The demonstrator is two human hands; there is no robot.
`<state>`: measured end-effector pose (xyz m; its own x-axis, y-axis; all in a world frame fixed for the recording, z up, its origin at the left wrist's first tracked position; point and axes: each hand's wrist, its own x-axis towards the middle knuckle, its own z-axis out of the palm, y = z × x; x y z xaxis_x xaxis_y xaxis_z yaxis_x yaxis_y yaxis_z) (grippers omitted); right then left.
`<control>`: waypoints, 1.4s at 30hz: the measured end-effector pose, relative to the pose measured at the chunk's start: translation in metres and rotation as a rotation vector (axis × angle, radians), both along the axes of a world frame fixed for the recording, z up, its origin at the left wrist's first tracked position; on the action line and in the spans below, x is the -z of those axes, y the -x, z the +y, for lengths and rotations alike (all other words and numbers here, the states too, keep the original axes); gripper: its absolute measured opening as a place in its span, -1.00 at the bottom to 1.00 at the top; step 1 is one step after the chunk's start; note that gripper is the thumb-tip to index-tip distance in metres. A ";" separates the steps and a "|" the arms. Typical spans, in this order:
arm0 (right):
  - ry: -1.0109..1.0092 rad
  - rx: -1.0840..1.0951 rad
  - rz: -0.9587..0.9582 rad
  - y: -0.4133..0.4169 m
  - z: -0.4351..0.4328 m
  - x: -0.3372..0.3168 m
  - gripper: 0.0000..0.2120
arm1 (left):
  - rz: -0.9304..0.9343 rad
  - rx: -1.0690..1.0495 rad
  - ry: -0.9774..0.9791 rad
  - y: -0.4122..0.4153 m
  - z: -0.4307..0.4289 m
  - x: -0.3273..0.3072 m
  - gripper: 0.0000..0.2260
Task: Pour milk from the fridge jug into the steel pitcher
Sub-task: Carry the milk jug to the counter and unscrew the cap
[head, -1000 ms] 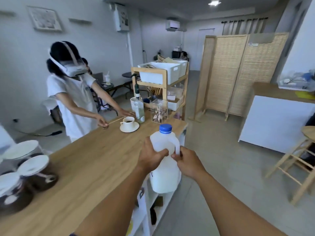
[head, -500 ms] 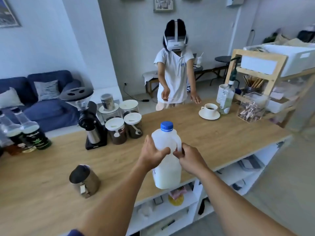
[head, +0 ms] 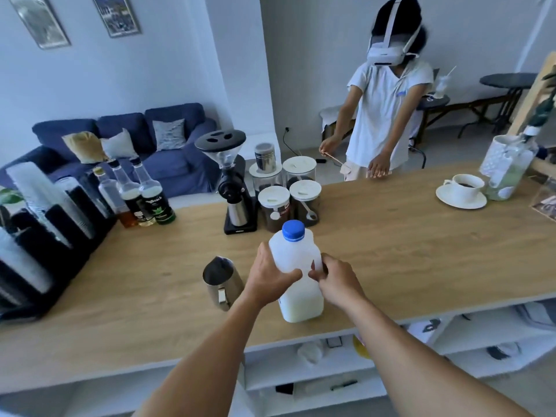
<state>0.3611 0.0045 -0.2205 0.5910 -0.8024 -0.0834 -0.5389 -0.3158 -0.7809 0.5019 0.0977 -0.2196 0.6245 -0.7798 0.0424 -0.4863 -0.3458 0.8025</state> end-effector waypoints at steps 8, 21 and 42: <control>0.035 0.057 -0.030 -0.022 -0.015 0.012 -0.92 | -0.035 0.087 0.067 -0.032 -0.026 0.020 -0.28; -0.025 0.058 -0.074 -0.027 -0.076 -0.064 -0.62 | 0.143 0.197 0.156 -0.033 -0.064 0.031 -0.23; 0.600 -0.194 0.528 -0.064 -0.053 -0.120 -0.65 | 0.130 0.204 -0.008 -0.027 -0.065 0.014 -0.14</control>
<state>0.4255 -0.0482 -0.1008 0.7270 -0.6863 0.0217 -0.6807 -0.7245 -0.1086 0.5289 0.0328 -0.2337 0.4538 -0.8905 -0.0345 -0.4393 -0.2572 0.8608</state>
